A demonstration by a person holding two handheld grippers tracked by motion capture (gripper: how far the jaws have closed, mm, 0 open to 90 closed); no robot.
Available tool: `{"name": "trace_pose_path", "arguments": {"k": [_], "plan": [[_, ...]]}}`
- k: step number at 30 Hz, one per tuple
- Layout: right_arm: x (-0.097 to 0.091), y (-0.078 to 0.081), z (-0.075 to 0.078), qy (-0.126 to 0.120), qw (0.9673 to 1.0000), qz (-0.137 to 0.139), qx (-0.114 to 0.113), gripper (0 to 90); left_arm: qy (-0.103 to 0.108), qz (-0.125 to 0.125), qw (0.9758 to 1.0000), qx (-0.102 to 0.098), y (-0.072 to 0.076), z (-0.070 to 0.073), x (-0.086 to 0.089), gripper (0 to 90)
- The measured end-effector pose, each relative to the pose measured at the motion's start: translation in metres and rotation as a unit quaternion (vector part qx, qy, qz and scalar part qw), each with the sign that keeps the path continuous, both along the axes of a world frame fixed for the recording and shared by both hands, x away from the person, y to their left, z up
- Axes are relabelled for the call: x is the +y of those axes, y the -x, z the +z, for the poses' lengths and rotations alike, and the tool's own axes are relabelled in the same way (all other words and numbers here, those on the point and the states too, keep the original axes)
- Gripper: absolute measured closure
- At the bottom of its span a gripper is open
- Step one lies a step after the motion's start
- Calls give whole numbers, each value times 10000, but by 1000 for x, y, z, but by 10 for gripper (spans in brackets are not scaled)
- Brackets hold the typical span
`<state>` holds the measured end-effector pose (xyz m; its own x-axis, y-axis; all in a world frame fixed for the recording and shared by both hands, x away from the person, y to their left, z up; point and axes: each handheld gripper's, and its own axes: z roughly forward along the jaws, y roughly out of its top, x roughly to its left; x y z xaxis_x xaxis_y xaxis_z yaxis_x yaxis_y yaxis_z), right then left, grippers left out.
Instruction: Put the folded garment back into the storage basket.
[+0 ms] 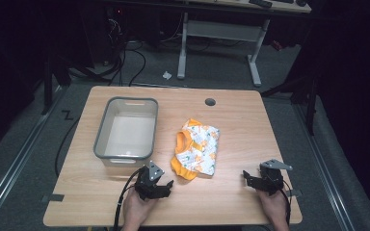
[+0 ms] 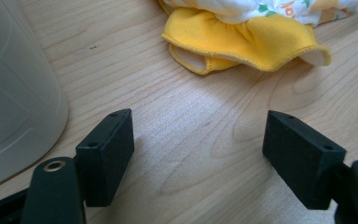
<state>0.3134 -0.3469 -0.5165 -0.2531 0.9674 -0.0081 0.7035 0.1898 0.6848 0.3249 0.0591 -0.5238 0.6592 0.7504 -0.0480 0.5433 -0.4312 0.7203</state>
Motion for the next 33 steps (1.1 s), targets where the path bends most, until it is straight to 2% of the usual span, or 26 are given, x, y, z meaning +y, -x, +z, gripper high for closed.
{"name": "trace_pose_path", "arguments": {"k": [21, 29, 33], "plan": [[0, 0, 0, 8, 10000, 29, 2, 246, 23, 72, 10000, -4, 0, 0, -2, 261], [0, 0, 0, 11, 10000, 37, 3, 246, -32, 136, 9999, 56, 0, 1, -5, 226], [0, 0, 0, 23, 10000, 68, -8, 246, -68, 104, 9998, 123, 1, 4, -8, 244]]}}
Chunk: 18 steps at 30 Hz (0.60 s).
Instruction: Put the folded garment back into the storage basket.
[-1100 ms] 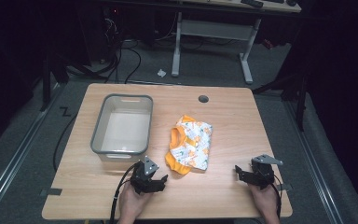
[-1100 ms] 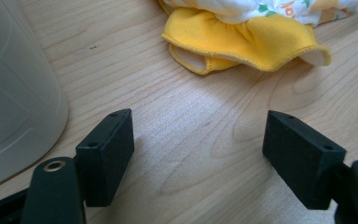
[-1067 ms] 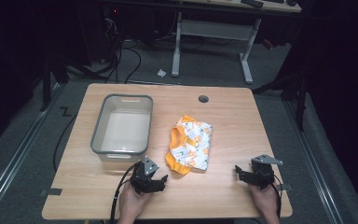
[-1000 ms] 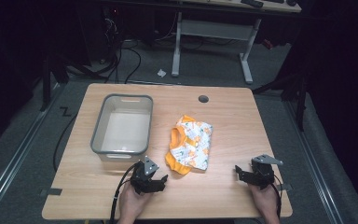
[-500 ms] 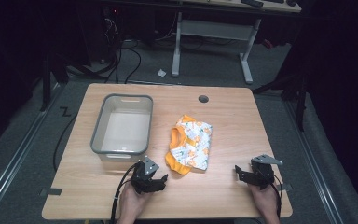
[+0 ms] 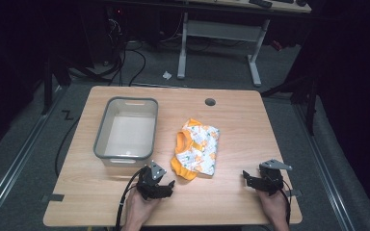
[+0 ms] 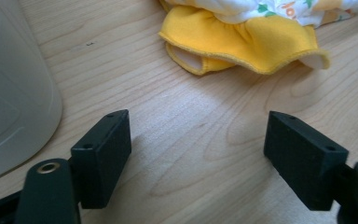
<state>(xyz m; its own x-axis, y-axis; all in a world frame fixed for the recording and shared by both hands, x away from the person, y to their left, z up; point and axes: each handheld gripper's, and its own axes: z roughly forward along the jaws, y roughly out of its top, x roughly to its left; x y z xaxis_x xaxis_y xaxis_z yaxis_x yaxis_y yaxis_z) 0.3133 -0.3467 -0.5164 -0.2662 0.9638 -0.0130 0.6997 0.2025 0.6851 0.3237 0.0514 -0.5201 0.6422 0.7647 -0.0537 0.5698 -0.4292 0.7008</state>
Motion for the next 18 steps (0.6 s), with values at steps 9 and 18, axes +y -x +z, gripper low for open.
{"name": "trace_pose_path", "arguments": {"k": [9, 18], "plan": [[0, 0, 0, -1, 10000, 10, -1, 246, 162, -165, 9996, -154, 4, 19, -9, 254], [0, 0, 0, 0, 10000, 14, -2, 246, 326, -204, 9992, -108, -4, 39, -24, 258]]}}
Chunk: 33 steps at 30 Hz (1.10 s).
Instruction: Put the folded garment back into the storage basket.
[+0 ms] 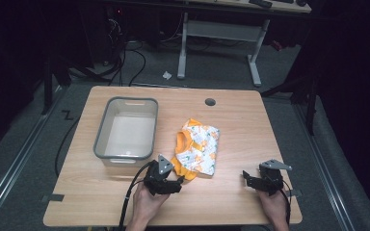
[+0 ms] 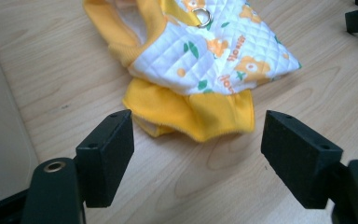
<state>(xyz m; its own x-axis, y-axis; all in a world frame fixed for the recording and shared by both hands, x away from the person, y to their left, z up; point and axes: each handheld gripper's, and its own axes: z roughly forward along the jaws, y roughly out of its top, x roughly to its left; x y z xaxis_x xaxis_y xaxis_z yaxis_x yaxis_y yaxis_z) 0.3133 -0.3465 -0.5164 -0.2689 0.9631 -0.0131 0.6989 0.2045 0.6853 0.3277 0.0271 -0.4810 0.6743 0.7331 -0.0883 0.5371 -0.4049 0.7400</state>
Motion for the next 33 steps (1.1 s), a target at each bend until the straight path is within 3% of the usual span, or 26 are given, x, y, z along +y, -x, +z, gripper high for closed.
{"name": "trace_pose_path", "arguments": {"k": [3, 9, 14, 16, 25, 27, 33], "plan": [[0, 0, 0, 0, 10000, 1, 0, 246, 38, -4, 10000, 50, -5, 4, -7, 252], [0, 0, 0, -8, 10000, -8, 3, 246, -108, 28, 9999, 86, -22, 10, -23, 217], [1, 0, 0, -11, 10000, 1, 4, 246, -124, 52, 9998, 173, -41, 12, -36, 189], [1, 0, 0, -11, 10000, 1, 5, 246, -138, 112, 9995, 263, -50, 11, -40, 178], [1, 0, 0, -18, 10000, -9, 6, 246, -242, 382, 9984, 330, -74, 9, -50, 154], [1, 0, 0, -17, 10000, -9, 6, 246, -182, 425, 9983, 343, -79, 7, -52, 153], [1, 0, 0, -15, 10000, -1, 4, 246, -469, 632, 9959, 449, -95, -3, -60, 152]]}}
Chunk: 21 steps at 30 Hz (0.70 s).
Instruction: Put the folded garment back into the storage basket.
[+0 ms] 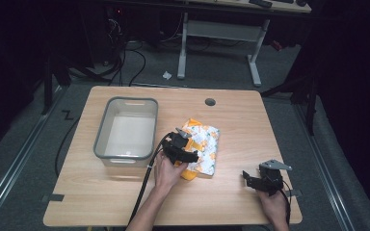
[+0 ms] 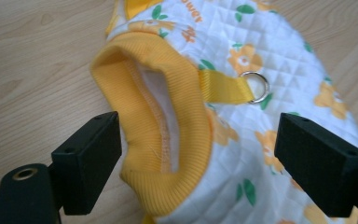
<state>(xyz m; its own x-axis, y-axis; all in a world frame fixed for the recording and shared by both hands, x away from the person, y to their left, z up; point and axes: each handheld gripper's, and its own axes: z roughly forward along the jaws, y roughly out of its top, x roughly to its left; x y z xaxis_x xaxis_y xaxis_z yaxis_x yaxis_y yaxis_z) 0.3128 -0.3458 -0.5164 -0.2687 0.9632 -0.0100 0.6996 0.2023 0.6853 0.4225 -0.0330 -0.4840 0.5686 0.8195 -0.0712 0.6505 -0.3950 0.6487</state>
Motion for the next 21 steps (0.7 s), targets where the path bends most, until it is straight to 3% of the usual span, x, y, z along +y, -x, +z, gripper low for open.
{"name": "trace_pose_path", "arguments": {"k": [3, 5, 14, 18, 21], "plan": [[0, 0, 0, 3, 10000, 11, 1, 246, -45, 103, 9999, 30, -6, -5, -1, 153], [0, 0, 0, 3, 10000, 12, 2, 246, -51, 229, 9996, 166, -13, -14, 0, 152], [0, 0, 0, 2, 10000, 15, 3, 246, -53, 316, 9984, 469, -21, -29, -2, 146], [0, 0, 0, 3, 10000, 16, 1, 246, -87, 279, 9987, 426, -21, -29, -2, 138], [0, 0, 0, 2, 10000, 17, 2, 246, -51, 196, 9990, 408, -19, -28, -4, 202]]}}
